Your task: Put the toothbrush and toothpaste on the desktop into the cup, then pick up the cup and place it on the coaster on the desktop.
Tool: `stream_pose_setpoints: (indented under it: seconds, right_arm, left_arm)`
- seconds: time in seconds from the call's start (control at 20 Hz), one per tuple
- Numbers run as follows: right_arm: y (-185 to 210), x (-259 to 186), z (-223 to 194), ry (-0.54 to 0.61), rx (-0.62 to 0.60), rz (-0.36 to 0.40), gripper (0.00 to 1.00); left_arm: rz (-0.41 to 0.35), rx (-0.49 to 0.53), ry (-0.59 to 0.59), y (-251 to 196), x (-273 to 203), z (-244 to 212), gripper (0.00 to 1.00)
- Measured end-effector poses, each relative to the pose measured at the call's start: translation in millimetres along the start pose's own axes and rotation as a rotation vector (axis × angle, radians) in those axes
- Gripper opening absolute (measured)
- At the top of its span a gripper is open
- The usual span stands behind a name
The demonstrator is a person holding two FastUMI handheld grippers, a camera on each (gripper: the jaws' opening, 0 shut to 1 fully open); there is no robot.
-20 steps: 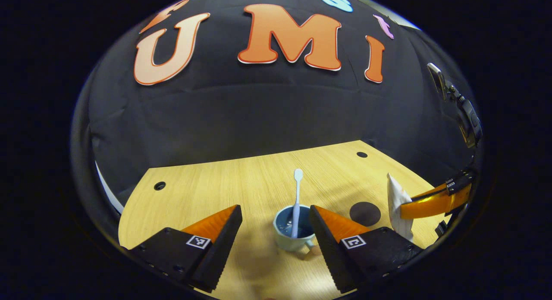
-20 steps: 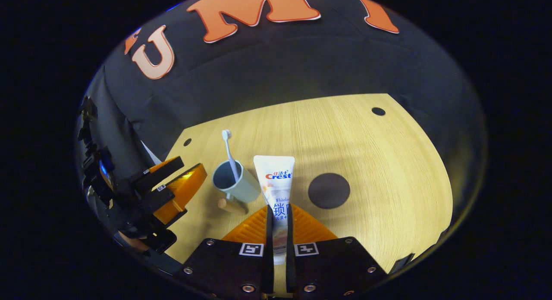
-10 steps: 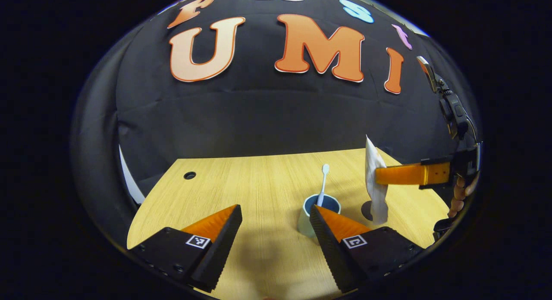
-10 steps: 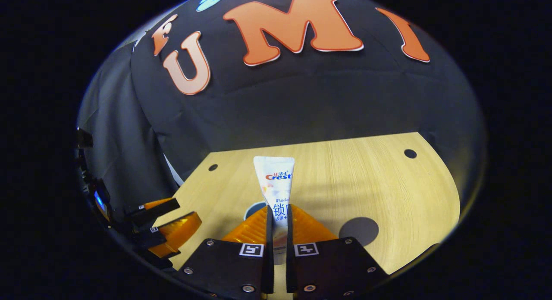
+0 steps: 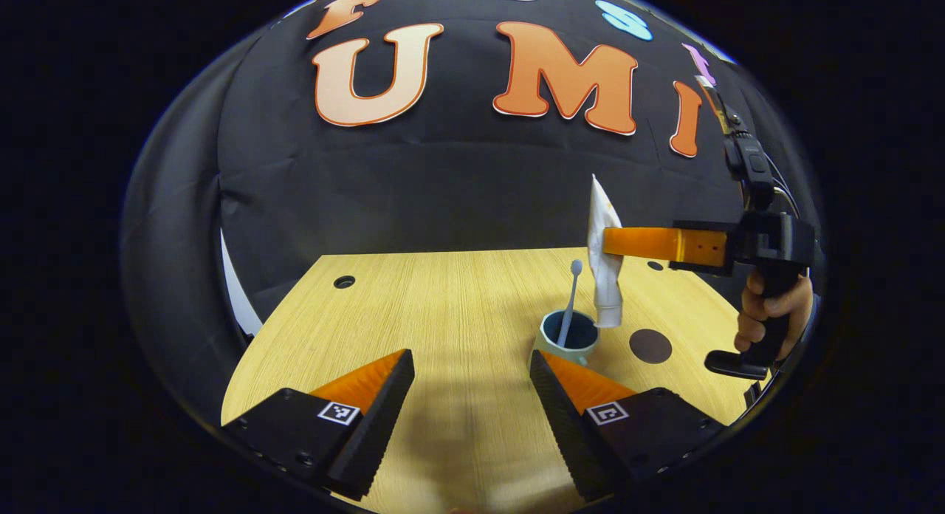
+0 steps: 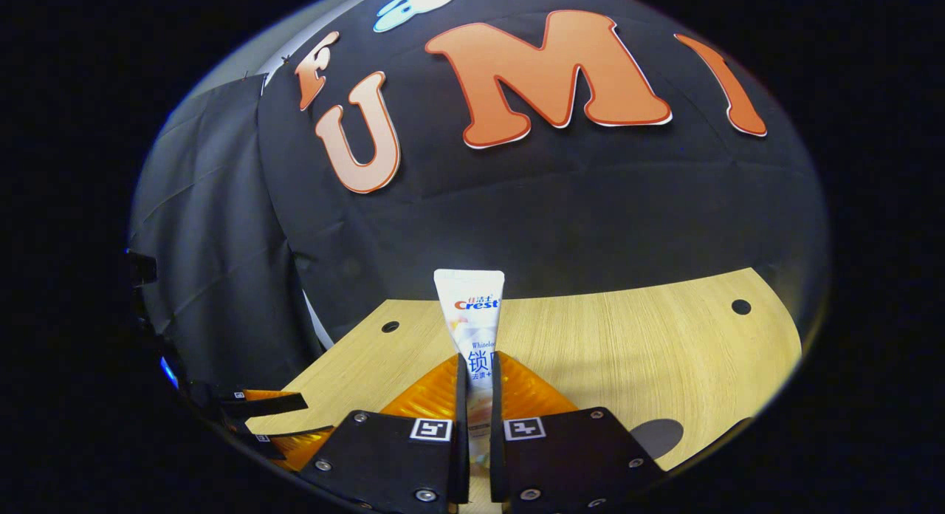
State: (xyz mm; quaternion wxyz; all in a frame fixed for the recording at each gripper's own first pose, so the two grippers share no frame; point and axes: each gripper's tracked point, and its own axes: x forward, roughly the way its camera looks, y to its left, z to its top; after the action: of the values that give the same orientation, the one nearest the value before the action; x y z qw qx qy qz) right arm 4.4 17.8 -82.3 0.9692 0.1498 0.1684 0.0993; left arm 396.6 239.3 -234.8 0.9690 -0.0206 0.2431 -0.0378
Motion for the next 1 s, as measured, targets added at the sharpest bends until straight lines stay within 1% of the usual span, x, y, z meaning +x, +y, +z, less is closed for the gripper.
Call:
stream_pose_setpoints:
  seconds: [0.15,0.3,1.0]
  right_arm:
    - [11.7,20.0,-12.9,0.017,-0.033,0.009,0.11]
    - [13.2,33.1,-24.6,0.032,-0.072,-0.002,0.11]
    - [13.5,52.2,-71.5,0.09,-0.286,-0.034,0.12]
  left_arm:
    - [0.007,0.003,0.017,7.6,0.6,-9.8,0.95]
    - [0.012,-0.001,0.031,12.9,1.8,-14.6,0.95]
    - [-0.004,-0.034,0.077,8.0,16.4,-23.8,0.96]
